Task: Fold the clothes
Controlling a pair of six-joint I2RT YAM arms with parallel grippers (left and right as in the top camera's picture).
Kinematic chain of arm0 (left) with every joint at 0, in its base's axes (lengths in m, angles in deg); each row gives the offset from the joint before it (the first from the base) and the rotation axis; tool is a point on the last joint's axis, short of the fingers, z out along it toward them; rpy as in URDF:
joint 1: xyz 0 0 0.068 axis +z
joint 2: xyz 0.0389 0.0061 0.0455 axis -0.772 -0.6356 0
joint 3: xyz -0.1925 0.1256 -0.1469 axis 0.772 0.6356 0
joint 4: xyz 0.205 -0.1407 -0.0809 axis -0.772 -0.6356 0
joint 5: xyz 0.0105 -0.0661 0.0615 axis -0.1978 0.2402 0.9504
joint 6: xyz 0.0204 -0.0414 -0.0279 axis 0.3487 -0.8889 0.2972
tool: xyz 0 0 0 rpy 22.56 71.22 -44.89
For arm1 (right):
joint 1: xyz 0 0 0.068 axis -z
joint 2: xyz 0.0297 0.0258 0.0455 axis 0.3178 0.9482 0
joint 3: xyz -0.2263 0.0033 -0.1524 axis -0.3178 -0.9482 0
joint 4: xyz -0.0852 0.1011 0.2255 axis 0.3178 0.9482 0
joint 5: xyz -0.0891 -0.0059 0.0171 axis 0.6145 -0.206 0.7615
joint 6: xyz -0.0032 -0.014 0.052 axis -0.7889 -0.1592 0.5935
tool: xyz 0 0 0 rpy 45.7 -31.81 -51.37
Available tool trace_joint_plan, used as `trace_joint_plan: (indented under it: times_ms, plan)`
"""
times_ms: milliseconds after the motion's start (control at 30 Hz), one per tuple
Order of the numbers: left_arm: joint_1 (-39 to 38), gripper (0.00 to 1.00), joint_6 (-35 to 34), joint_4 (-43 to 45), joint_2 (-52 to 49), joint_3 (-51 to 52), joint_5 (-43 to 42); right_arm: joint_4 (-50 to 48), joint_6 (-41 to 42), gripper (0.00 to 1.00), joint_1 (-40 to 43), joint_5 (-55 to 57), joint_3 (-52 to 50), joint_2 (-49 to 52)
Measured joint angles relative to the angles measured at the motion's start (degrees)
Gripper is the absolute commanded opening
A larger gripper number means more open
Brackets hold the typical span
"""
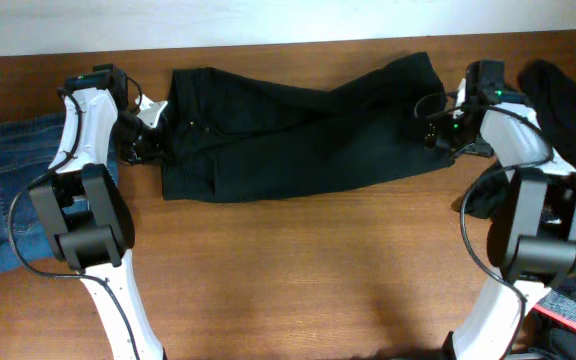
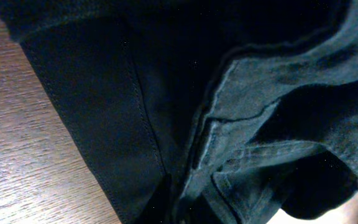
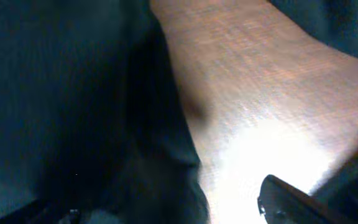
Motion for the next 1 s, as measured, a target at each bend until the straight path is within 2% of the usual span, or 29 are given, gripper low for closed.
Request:
trace_joint_plan:
  times_ms: [133, 200, 300, 333, 533, 700, 867, 933, 1000]
  plan:
    - [0.1, 0.12, 0.0, 0.0, 0.0, 0.0, 0.2, -1.0, -0.2, 0.80, 0.0, -1.5, 0.0, 1.5]
    - [0.2, 0.14, 0.0, -0.1, 0.0, 0.0, 0.2, 0.1, -0.3, 0.66, 0.0, -2.1, 0.0, 2.2]
    - [0.2, 0.21, -0.1, -0.5, 0.0, 0.0, 0.4, 3.5, 0.0, 0.38, 0.0, -3.3, 0.1, 3.4]
    - [0.2, 0.22, -0.2, -0.9, 0.0, 0.0, 0.4, 5.1, -0.1, 0.35, 0.0, -3.6, 0.2, 3.7]
    - [0.2, 0.26, -0.2, -4.1, 0.0, 0.0, 0.6, 12.9, 0.1, 0.34, 0.0, -4.0, 0.8, 3.7]
    - [0.2, 0.26, -0.2, -10.1, 0.0, 0.0, 0.9, 18.7, 0.2, 0.41, 0.1, -4.0, 0.8, 3.9]
    - [0.2, 0.15, -0.4, -15.5, 0.0, 0.4, 1.6, 26.0, 0.1, 0.43, 0.2, -3.8, 0.8, 4.5]
    - [0.2, 0.13, -0.9, -16.6, 0.2, 1.6, 2.6, 28.0, 0.2, 0.50, 0.2, -3.8, 0.7, 4.8]
    - [0.2, 0.10, -1.7, -17.1, 0.3, 3.7, 3.7, 30.1, 0.1, 0.51, 0.2, -3.8, 0.7, 5.0]
